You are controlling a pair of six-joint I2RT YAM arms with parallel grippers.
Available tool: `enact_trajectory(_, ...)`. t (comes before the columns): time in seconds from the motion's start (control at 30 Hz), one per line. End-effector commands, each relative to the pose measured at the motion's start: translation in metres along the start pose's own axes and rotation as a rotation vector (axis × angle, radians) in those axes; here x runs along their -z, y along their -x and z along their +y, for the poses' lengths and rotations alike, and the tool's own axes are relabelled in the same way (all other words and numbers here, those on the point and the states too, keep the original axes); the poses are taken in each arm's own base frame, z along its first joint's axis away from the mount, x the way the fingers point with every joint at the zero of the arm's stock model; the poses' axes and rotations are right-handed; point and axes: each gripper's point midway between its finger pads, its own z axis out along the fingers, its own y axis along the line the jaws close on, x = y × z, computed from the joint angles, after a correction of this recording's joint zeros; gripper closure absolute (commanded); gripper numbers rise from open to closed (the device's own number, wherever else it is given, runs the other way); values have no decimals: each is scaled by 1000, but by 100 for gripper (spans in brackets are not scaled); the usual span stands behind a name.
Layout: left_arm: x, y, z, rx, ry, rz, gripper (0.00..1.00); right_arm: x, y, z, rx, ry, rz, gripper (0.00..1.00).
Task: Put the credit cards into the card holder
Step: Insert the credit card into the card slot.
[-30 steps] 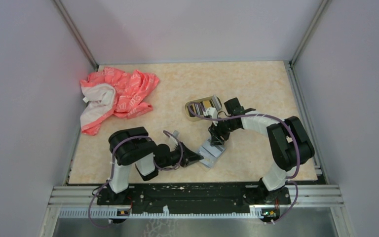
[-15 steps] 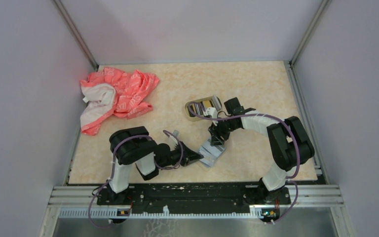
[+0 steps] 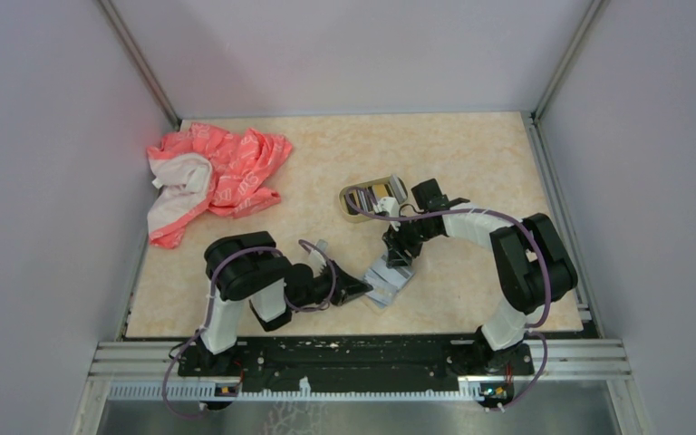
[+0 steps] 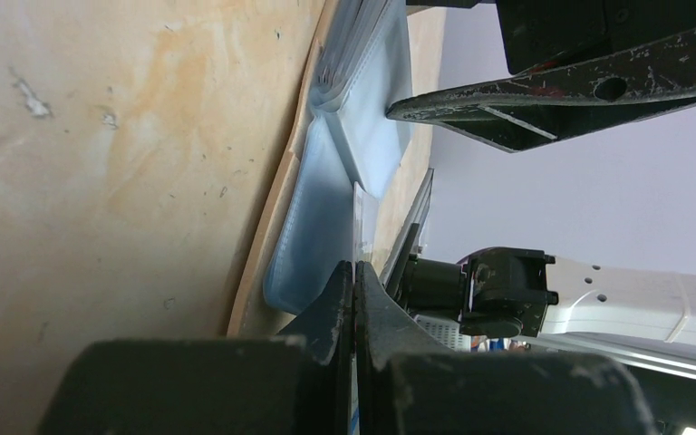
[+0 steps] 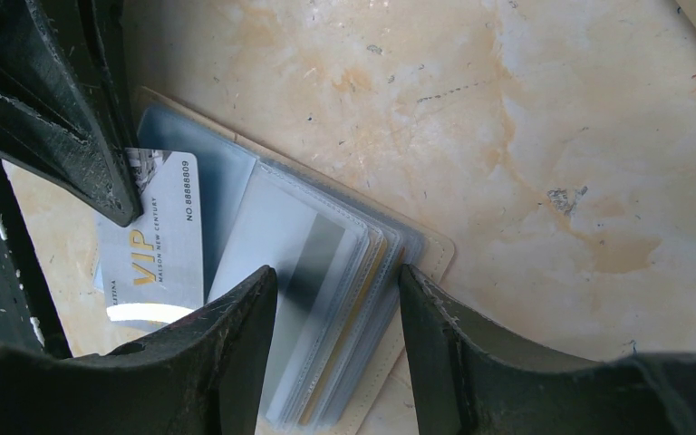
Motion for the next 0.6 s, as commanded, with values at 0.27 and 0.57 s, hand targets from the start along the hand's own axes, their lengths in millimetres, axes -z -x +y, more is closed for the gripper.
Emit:
enact_trajectory(0.27, 0, 15, -48, -47, -217, -64, 100, 1, 6, 2, 1, 18, -3, 48)
enact_trajectory(0.57, 2, 15, -37, -117, -190, -65, 100, 1, 7, 3, 2, 19, -6, 48)
